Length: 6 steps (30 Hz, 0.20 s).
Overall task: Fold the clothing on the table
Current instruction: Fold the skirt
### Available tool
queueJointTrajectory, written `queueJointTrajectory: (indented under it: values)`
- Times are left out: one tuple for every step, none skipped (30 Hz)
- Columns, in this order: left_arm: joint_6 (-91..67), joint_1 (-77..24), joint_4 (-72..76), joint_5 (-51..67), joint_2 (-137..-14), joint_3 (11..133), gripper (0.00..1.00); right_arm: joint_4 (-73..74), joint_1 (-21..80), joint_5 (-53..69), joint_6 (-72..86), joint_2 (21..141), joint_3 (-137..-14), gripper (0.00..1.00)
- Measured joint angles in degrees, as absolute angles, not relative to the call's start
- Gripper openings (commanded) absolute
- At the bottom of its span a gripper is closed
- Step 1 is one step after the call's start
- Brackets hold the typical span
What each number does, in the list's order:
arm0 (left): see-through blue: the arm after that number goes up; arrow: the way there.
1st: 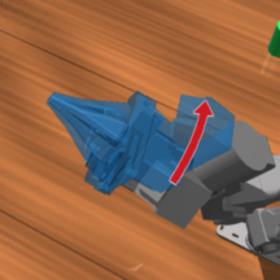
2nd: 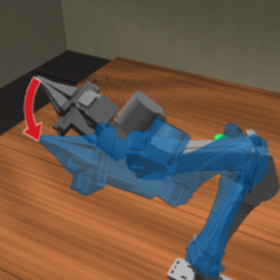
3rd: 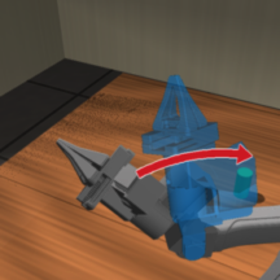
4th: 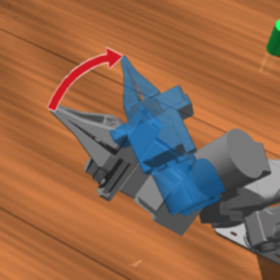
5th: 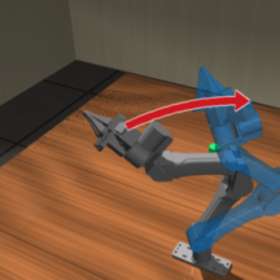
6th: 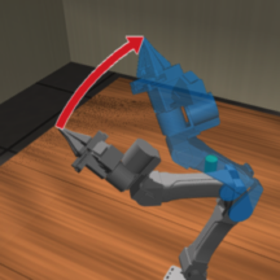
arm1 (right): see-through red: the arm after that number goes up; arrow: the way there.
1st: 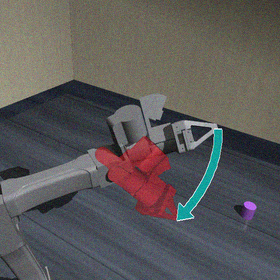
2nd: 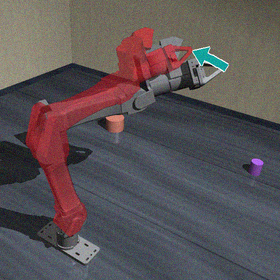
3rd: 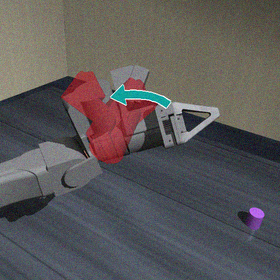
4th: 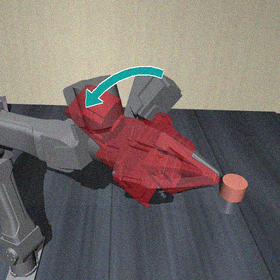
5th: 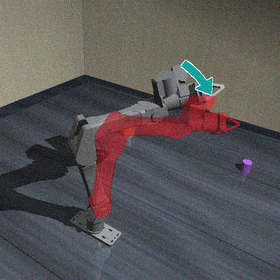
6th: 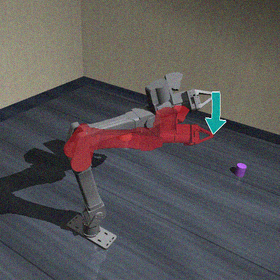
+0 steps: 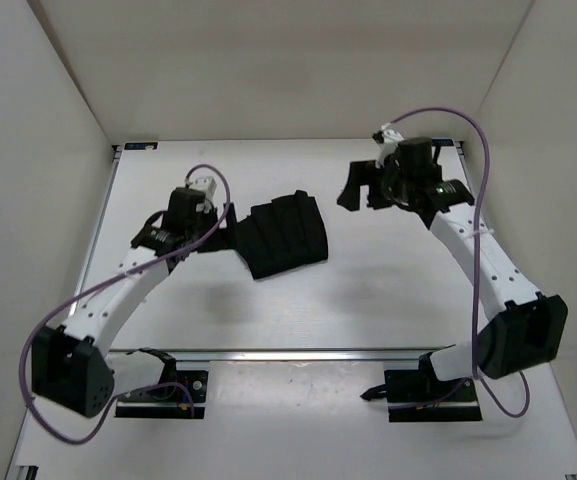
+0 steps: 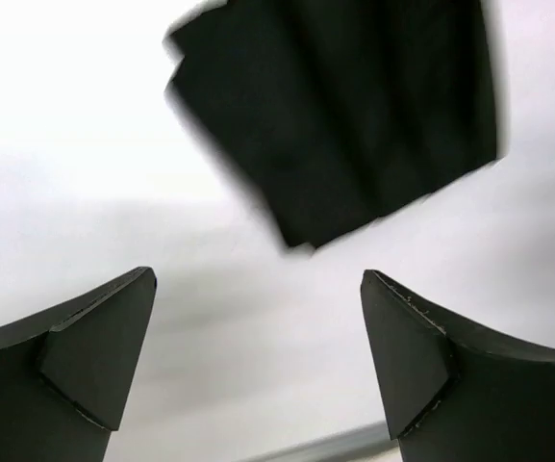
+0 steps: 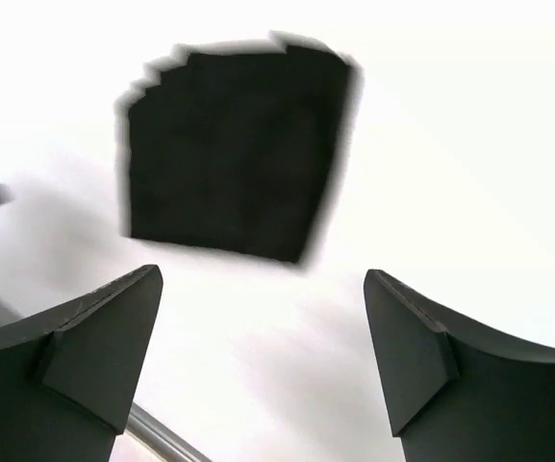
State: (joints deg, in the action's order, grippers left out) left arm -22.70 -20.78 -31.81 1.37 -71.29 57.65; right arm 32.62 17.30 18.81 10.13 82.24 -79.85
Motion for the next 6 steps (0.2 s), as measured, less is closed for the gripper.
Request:
queueJointTrajectory:
  values:
    - [-22.7,-21.0,-33.0,0.4,-68.6,54.9,0.99,32.8,16.1,17.6,10.0,80.4,-76.6,0.84]
    - [-22.8,-21.1,-34.3,-0.5,-66.4,52.7,0.99,32.8,14.8,16.7,9.9,79.4,-73.4,0.84]
    - [-23.0,-21.1,-35.6,-1.6,-64.6,50.9,0.99,33.0,13.7,15.8,9.8,79.2,-70.5,0.84]
    - [-23.1,-21.0,-36.8,-2.7,-62.9,49.3,0.99,33.1,12.6,15.0,9.8,79.4,-67.5,0.85]
    - [-23.3,-20.8,-38.0,-3.7,-61.4,48.3,0.98,33.0,11.8,14.2,9.8,79.5,-64.5,0.85]
    - [-23.6,-20.7,-39.2,-4.5,-60.2,47.6,0.99,33.3,11.5,13.7,9.9,79.5,-61.6,0.85]
